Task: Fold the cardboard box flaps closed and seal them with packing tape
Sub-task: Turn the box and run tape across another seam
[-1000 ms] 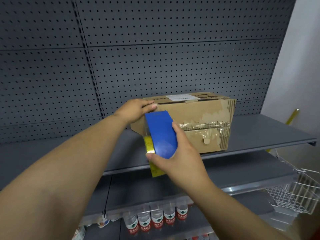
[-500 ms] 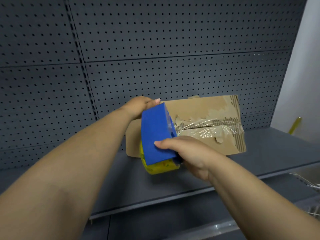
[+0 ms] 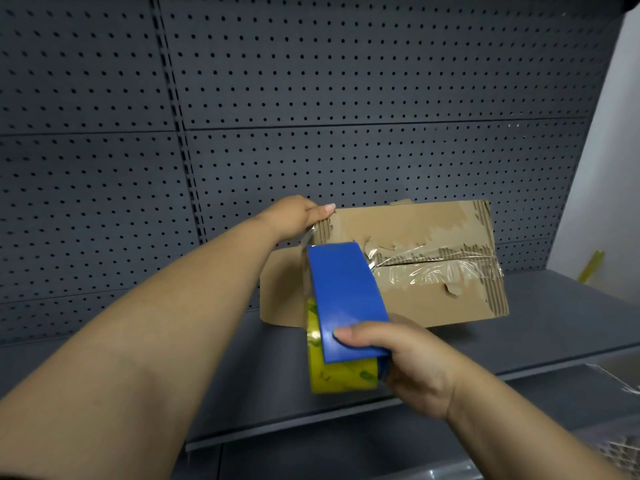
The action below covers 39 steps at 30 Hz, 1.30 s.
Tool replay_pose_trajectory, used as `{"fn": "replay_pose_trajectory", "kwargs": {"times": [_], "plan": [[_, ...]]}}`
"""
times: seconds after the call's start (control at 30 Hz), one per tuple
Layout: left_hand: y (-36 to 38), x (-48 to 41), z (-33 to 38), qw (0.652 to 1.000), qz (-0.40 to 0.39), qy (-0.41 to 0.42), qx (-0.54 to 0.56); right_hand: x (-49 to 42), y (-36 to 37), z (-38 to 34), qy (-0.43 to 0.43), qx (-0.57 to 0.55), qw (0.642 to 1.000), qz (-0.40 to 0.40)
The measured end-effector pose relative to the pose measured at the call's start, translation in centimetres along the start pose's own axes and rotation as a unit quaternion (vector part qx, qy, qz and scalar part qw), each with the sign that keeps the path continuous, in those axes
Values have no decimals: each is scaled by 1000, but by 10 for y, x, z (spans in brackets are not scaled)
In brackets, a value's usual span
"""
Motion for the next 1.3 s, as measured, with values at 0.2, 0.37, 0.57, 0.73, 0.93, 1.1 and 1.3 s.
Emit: {"fn": "replay_pose_trajectory", "kwargs": {"times": [0.2,0.37,0.57,0.73,0.93,1.1,1.3], "plan": [[-1,0,0,1000,-4,-2,-2,24,4,18,59,6,997,-43],[5,-9,-7,996,68,-15,59,23,5,25,44,3,999,-21],[8,-1,0,954,290,-54,-59,22,-1,27,27,34,999,23],[20,-2,13,959,260,-110,-4,21,0,29,23,25,998,50],[30,-5,23,958,195,-126,170,16,0,37,35,23,997,61],[43,6,11,931,174,-46,319,9,-2,42,47,34,997,57],[60,-5,3,905,187,-54,378,0,-9,41,61,49,996,40]]}}
Point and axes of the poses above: each hand's wrist, its own x-axis away from the middle knuckle, its own y-axis out of the palm, z = x × y, the point moved 1 cm from there along -x, towards the middle knuckle, and after that the axes turned 3 degrees about -y, right-handed, at the moved point
